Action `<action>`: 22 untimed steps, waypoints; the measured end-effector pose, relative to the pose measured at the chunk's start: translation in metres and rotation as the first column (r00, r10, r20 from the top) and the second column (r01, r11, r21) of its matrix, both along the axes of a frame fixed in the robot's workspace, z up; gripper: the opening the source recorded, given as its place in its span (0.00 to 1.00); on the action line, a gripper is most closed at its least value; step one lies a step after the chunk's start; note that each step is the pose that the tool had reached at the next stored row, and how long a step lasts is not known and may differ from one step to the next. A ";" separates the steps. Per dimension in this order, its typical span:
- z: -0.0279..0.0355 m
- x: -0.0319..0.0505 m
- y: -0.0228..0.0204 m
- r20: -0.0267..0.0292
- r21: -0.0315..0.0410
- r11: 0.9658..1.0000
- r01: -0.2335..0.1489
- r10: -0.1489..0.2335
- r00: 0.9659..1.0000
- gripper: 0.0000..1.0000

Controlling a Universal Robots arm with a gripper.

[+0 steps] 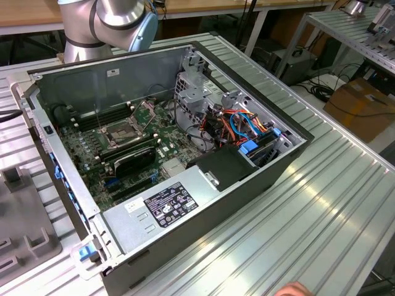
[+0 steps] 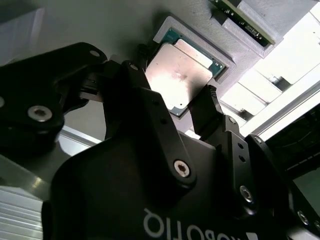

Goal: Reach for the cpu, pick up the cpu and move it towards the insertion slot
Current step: 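Pick up the cpu and move it towards the insertion slot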

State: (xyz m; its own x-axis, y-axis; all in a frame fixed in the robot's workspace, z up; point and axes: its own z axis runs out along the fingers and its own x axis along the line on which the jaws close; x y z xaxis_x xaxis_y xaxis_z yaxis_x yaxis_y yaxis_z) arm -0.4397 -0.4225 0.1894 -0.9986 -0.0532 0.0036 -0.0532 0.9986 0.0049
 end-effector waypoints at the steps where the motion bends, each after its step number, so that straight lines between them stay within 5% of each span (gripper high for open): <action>1: -0.0001 0.0000 -0.0001 0.000 0.000 1.000 0.000 0.000 1.000 0.59; 18: 0.0002 0.0001 -0.0014 0.000 0.000 1.000 -0.003 0.003 1.000 0.55; 22: 0.0050 0.0005 -0.0014 0.000 0.000 1.000 -0.003 0.003 1.000 0.55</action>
